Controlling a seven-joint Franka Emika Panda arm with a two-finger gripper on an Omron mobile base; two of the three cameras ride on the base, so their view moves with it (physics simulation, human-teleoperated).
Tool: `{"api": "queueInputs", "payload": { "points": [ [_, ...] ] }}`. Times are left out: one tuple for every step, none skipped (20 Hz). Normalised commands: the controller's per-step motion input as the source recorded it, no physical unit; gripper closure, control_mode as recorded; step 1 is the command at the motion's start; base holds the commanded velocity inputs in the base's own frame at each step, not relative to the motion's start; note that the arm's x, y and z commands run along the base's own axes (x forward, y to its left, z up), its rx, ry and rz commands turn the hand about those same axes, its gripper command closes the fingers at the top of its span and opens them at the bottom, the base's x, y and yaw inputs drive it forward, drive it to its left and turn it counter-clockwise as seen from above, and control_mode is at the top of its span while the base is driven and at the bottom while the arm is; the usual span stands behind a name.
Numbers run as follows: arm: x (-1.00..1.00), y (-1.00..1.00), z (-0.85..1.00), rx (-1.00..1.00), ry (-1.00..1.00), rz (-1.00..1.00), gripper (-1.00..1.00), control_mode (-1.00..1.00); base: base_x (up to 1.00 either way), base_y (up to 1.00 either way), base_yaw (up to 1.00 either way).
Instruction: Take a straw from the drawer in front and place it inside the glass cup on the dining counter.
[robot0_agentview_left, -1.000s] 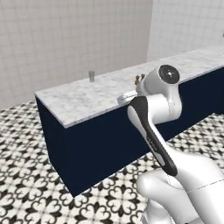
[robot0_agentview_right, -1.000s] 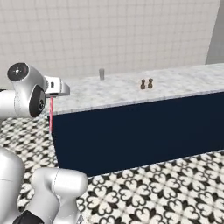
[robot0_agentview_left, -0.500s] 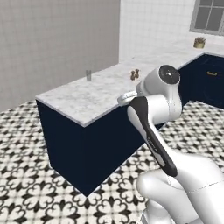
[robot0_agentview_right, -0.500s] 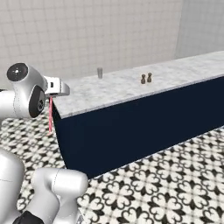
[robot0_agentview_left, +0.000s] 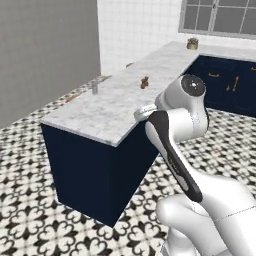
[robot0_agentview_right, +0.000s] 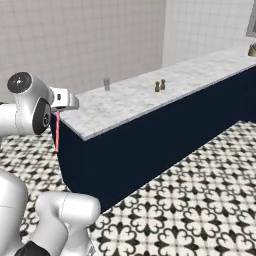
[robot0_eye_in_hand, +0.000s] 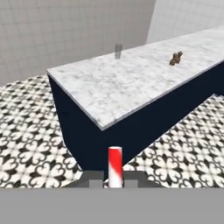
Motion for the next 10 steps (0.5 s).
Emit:
{"api": "queueInputs", "payload": {
  "points": [
    [0.0, 0.0, 0.0, 0.0, 0.0, 0.0, 1.0, 1.0, 0.0, 1.0, -0.42],
    [0.0, 0.0, 0.0, 0.0, 0.0, 0.0, 1.0, 1.0, 0.0, 1.0, -0.42],
    [0.0, 0.0, 0.0, 0.0, 0.0, 0.0, 1.0, 1.0, 0.0, 1.0, -0.41],
    [0.0, 0.0, 0.0, 0.0, 0.0, 0.0, 1.0, 1.0, 0.0, 1.0, -0.41],
    [0.0, 0.0, 0.0, 0.0, 0.0, 0.0, 1.0, 1.0, 0.0, 1.0, -0.41],
    [0.0, 0.0, 0.0, 0.0, 0.0, 0.0, 1.0, 1.0, 0.0, 1.0, -0.41],
    [0.0, 0.0, 0.0, 0.0, 0.0, 0.0, 1.0, 1.0, 0.0, 1.0, -0.41],
    [0.0, 0.0, 0.0, 0.0, 0.0, 0.0, 1.0, 1.0, 0.0, 1.0, -0.41],
    [0.0, 0.0, 0.0, 0.0, 0.0, 0.0, 1.0, 1.0, 0.0, 1.0, -0.4],
    [0.0, 0.0, 0.0, 0.0, 0.0, 0.0, 1.0, 1.0, 0.0, 1.0, -0.4]
  ]
}}
